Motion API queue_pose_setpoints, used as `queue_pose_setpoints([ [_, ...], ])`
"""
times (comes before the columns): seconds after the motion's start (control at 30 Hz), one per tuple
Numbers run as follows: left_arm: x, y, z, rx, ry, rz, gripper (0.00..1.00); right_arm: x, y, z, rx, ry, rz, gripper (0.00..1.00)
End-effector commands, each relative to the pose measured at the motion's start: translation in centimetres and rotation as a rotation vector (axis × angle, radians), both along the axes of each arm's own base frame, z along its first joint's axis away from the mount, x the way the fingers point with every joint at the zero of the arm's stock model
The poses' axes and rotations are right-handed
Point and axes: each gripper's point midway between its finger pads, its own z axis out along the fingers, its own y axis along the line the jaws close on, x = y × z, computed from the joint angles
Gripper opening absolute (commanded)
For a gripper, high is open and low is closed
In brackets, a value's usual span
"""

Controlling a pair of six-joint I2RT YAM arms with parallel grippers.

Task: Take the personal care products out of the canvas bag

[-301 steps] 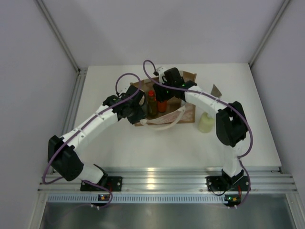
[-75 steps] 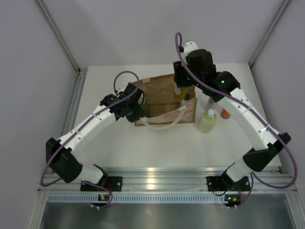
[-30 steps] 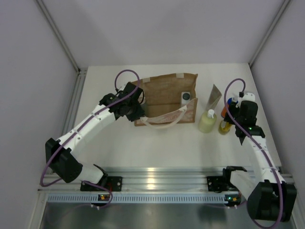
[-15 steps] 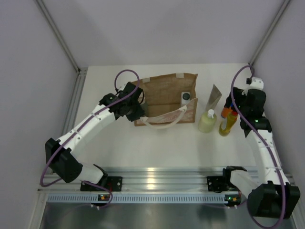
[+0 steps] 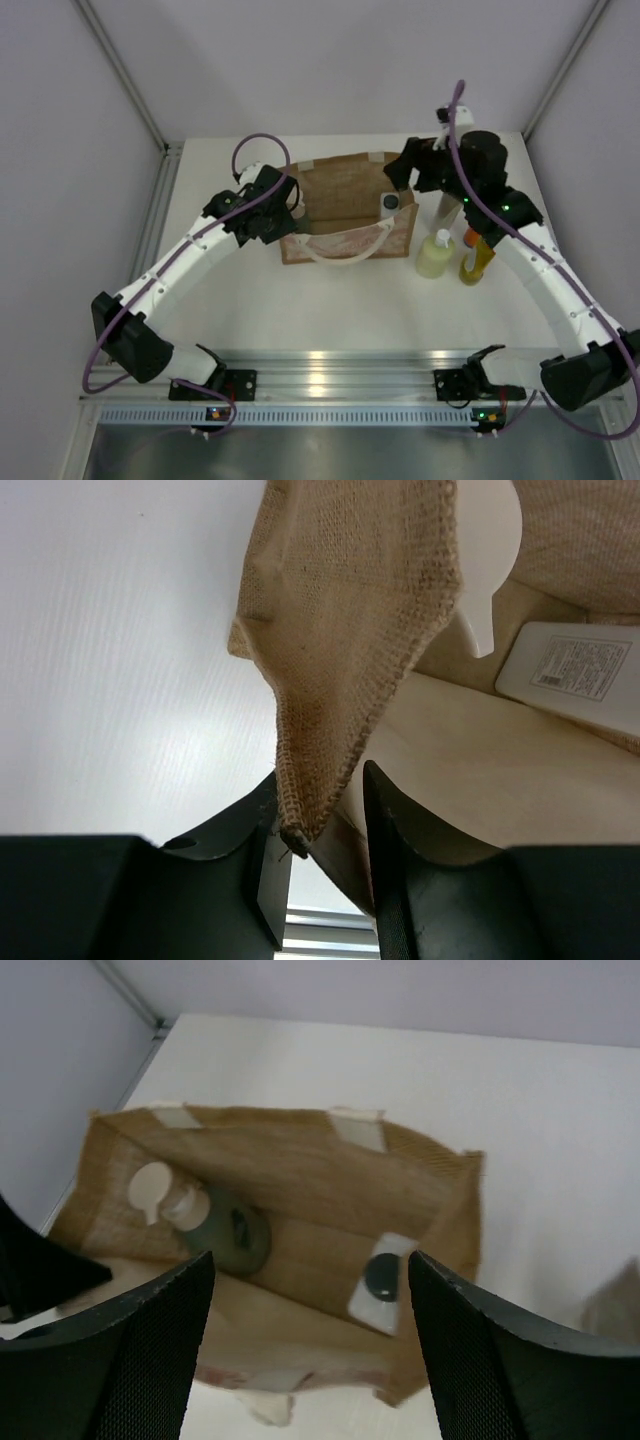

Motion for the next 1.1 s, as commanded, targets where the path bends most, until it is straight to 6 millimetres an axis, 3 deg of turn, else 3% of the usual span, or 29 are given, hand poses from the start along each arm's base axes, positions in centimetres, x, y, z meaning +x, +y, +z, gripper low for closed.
queue_pose_setpoints([
  [0.0,0.7,1.5,1.8,0.039,-0.057,0.03,0.38,-0.5,5.9,0.7,-0.009,0.037,0.101,0.75],
  [0.13,0.8,1.9,1.5,0.051,-0.055,0.041,0.37,-1.4,13.4,-0.3,-0.064,0.046,0.248,0.76],
  [0.23,0.5,2.1,1.0,0.052,-0.045,0.05,0.36,-1.2,17.6,-1.8,-0.113,0.056,0.317,0.77],
  [0.27,0.3,2.2,0.8,0.05,-0.041,0.054,0.36,-1.0,18.6,-1.3,-0.121,0.034,0.335,0.78],
  [0.3,0.0,2.3,0.3,0.051,-0.029,0.058,0.36,-0.4,19.8,-2.9,-0.148,0.055,0.349,0.78],
  [0.4,-0.6,2.4,-0.5,0.04,-0.008,0.071,0.35,0.1,22.5,-4.4,-0.197,0.058,0.385,0.8],
  [0.47,-0.9,2.6,-0.7,0.034,-0.005,0.078,0.35,0.9,23.2,-4.7,-0.228,0.047,0.369,0.8],
  [0.5,-1.0,2.6,-0.9,0.033,0.001,0.082,0.35,1.6,23.7,-6.3,-0.251,0.07,0.367,0.8],
  [0.6,-1.2,2.7,-1.1,0.033,0.004,0.086,0.35,2.5,24.7,-8.0,-0.282,0.081,0.38,0.81],
  [0.67,-1.2,2.8,-1.2,0.032,0.007,0.091,0.34,2.8,25.2,-8.2,-0.29,0.075,0.392,0.81],
  [1.07,-0.8,2.3,-1.2,0.031,0.014,0.079,0.34,3.4,27.9,-13.1,-0.359,0.115,0.449,0.8],
])
